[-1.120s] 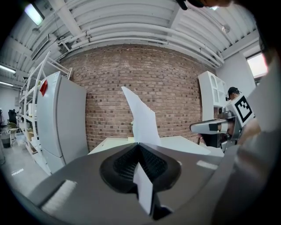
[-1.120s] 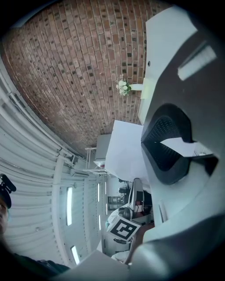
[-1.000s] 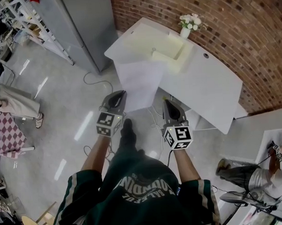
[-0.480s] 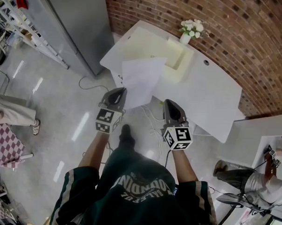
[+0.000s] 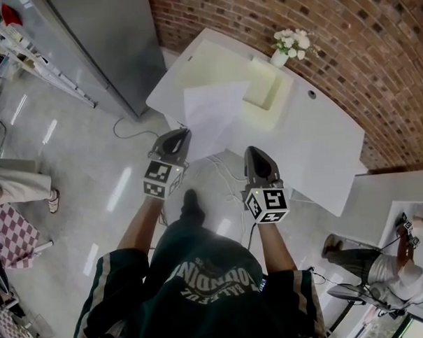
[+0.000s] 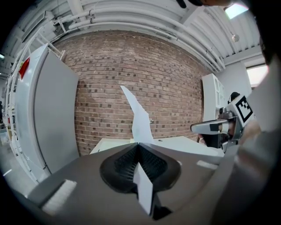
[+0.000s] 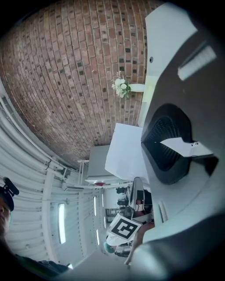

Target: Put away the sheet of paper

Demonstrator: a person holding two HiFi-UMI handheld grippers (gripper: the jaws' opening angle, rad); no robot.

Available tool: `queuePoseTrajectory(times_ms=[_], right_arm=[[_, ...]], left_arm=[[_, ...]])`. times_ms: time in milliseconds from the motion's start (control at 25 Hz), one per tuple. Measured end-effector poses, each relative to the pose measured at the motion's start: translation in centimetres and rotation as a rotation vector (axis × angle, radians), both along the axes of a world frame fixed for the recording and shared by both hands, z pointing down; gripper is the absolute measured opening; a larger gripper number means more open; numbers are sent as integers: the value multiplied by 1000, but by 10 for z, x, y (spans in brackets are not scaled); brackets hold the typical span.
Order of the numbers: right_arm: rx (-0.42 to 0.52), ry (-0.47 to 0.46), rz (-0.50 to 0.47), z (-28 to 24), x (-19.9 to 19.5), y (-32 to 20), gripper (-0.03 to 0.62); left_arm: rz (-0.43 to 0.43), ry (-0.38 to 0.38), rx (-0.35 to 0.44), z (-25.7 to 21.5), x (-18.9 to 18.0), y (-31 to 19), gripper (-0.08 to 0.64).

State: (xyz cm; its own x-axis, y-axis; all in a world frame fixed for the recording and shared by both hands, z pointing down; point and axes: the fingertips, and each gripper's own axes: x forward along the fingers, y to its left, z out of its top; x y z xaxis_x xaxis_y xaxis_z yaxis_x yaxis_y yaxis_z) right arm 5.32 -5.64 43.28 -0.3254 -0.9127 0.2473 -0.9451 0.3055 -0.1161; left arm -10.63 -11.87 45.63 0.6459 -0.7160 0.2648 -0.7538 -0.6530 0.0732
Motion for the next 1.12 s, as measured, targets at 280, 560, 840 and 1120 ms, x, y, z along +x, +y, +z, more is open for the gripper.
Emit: queuePoseTrajectory(times_ms=[280,560,840,1120], right_arm=[[6,16,21,1,-24,-34,0],[25,4,62,-4,-39,-55,0],[23,12,99,-5,-33,-65,0],[22,4,118,1,-19,-81,0]], left_arm=[[43,16,-3,6,-15,-34,12],[86,21,13,2,-24,-62,12],[93,31,15,2,-29,-89,12],[110,26,20,1,-15,-112,12]])
